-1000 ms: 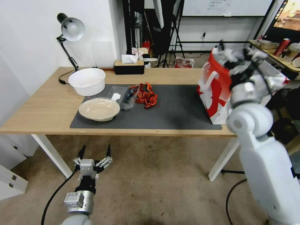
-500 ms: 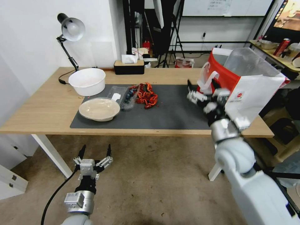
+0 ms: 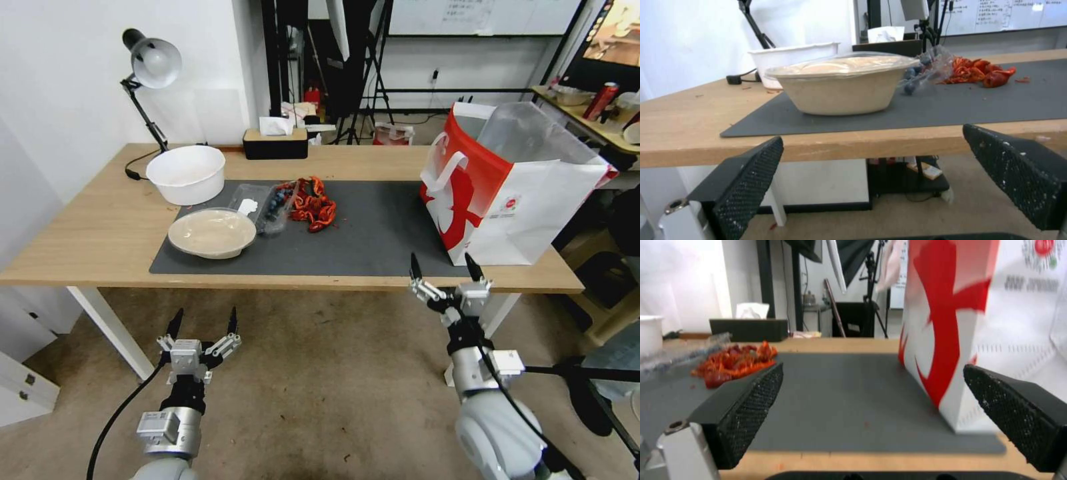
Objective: Pick up the trash from the table and place it into the takeout bag.
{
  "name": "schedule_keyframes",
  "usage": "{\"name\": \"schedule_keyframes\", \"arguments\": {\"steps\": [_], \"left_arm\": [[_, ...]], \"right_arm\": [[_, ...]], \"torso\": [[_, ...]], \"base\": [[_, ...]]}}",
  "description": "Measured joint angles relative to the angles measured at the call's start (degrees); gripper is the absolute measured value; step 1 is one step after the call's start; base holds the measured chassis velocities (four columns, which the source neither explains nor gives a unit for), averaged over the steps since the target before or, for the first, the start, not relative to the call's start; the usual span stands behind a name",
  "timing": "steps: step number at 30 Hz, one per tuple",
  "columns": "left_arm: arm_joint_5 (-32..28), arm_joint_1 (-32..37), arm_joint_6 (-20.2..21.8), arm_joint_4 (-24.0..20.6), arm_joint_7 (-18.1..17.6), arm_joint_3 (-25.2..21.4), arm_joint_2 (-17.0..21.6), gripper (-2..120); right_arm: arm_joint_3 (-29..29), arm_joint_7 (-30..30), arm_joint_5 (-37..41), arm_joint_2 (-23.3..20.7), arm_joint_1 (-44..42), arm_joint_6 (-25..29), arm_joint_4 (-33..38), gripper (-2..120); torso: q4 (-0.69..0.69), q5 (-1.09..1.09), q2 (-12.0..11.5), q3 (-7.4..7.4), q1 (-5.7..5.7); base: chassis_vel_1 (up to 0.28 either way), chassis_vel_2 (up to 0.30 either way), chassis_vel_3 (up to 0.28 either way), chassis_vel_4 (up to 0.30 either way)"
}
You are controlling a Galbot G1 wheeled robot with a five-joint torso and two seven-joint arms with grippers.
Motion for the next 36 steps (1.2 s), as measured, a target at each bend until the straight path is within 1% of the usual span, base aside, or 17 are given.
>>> {"name": "schedule_keyframes", "arguments": {"steps": [6, 15, 22, 25, 26, 27, 30, 31, 32, 35, 36], "left_arm": [[-0.18, -0.13, -0.01, 0.05, -0.03, -0.13, 0.02, 100], [-0.21, -0.72, 0.15, 0.22, -0.04, -0.01, 0.14, 100], [-1.28, -2.28, 0.23, 0.17, -0.1, 0.25, 1.31, 100], [-2.85, -4.0, 0.43, 0.1, -0.73, 0.4, 2.63, 100], [-4.53, -4.92, 0.85, -0.1, -1.24, 0.66, 3.44, 100], [-4.53, -4.92, 0.85, -0.1, -1.24, 0.66, 3.44, 100], [-11.69, -7.88, 3.68, -1.04, -3.47, 2.39, 6.18, 100], [-17.23, -9.99, 5.87, -1.71, -5.03, 3.64, 7.99, 100], [-17.23, -9.99, 5.87, -1.71, -5.03, 3.64, 7.99, 100], [-28.1, -13.8, 11.13, -3.08, -8.46, 5.51, 11.46, 99], [-28.1, -13.8, 11.13, -3.08, -8.46, 5.51, 11.46, 99]], "right_arm": [[-0.53, 0.9, -1.1, 1.05, -2.48, 1.58, -1.58, 100], [-0.55, 1.37, -1.66, 1.62, -2.85, 2.18, -2.25, 100], [-0.46, 1.74, -1.92, 1.71, -2.86, 2.36, -2.51, 100], [-0.64, 1.76, -2.0, 1.66, -2.84, 2.36, -2.59, 100], [-0.83, 1.76, -2.08, 1.66, -2.76, 2.37, -2.7, 100], [-0.83, 1.76, -2.08, 1.66, -2.76, 2.37, -2.7, 100], [-1.12, 1.78, -2.5, 1.84, -2.76, 2.49, -2.96, 100], [-1.2, 1.83, -2.76, 1.99, -2.86, 2.55, -3.01, 100], [-1.2, 1.83, -2.76, 1.99, -2.86, 2.55, -3.01, 100], [-1.26, 2.04, -3.08, 2.24, -2.98, 2.6, -3.01, 100], [-1.26, 2.04, -3.08, 2.24, -2.98, 2.6, -3.01, 100]], "torso": [[0.0, 0.0, 0.0, 0.0, 0.01], [0.0, 0.0, 0.0, 0.0, 0.01], [0.0, 0.0, 0.0, 0.0, 0.02], [0.0, -0.01, 0.0, 0.0, 0.01], [0.0, -0.01, 0.0, 0.0, 0.02], [0.0, -0.01, 0.0, 0.0, 0.02], [0.0, -0.01, 0.0, 0.0, 0.02], [-0.01, -0.01, 0.0, 0.01, 0.02], [-0.01, -0.01, 0.0, 0.01, 0.02], [-0.01, 0.0, 0.0, 0.01, 0.02], [-0.01, 0.0, 0.0, 0.01, 0.02]], "base": [[0.0, 0.0, 0.0, 0.0], [0.0, 0.0, 0.0, 0.0], [0.0, 0.0, 0.0, 0.0], [0.0, 0.0, 0.0, 0.0], [0.0, 0.0, 0.0, 0.0], [0.0, 0.0, 0.0, 0.0], [0.0, 0.0, 0.0, 0.0], [0.0, 0.0, 0.0, 0.0], [0.0, 0.0, 0.0, 0.0], [0.0, 0.0, 0.0, 0.0], [0.0, 0.0, 0.0, 0.0]]}}
